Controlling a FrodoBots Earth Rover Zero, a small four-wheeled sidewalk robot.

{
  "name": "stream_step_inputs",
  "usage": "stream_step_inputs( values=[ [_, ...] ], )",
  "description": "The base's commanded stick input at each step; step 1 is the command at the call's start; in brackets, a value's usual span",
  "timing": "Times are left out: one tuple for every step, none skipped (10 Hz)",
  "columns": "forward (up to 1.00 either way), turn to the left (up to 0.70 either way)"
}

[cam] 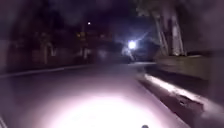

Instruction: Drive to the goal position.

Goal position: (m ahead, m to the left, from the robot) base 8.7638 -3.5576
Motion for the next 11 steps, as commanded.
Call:
stream_step_inputs(
  values=[
    [0.7,0.0],
    [0.7,0.0],
    [0.7,0.0],
    [0.7,0.0],
    [0.7,0.0],
    [0.7,0.0],
    [0.7,0.0],
    [0.7,0.0],
    [0.7,-0.06],
    [0.7,-0.19],
    [0.7,-0.32]
  ],
)
